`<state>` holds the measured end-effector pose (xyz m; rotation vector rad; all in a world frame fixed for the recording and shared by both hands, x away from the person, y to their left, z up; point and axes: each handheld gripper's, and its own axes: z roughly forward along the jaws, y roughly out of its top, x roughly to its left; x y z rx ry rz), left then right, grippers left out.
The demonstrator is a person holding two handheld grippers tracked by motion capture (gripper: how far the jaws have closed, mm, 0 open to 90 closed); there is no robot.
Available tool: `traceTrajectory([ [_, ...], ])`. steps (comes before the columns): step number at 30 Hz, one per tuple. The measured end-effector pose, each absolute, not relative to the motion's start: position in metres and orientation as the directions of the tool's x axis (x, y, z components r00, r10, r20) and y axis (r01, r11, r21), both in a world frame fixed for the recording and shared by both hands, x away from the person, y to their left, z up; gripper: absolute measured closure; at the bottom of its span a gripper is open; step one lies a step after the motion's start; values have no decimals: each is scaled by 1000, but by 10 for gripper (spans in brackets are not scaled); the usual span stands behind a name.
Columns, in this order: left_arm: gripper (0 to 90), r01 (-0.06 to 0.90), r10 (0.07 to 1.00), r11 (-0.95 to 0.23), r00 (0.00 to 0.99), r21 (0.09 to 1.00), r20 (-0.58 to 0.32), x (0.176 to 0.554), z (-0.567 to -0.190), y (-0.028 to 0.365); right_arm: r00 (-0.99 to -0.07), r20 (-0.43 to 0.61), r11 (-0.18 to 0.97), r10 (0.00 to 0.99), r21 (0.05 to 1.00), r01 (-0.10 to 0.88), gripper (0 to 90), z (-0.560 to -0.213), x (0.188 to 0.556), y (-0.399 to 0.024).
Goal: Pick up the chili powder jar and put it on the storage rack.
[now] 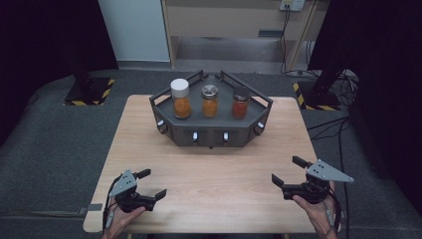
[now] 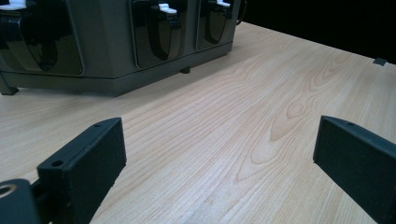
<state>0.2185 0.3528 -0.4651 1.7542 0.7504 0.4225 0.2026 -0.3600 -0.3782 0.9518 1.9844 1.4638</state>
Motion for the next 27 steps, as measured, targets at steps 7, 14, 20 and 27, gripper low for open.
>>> traceTrajectory([
  [7, 17, 272, 673, -173, 735, 946, -88, 219, -465, 353, -631, 35, 172, 775, 949, 264, 34, -392, 200, -363],
  [14, 17, 271, 672, -173, 735, 947, -88, 219, -465, 353, -633, 44, 169, 773, 947, 272, 34, -400, 198, -365],
  [20, 17, 271, 672, -176, 736, 946, -86, 219, -465, 352, -632, 47, 171, 774, 945, 280, 35, -406, 196, -367],
  [27, 17, 269, 669, -179, 739, 946, -84, 219, -465, 352, -635, 49, 173, 771, 943, 283, 36, -416, 196, -371],
])
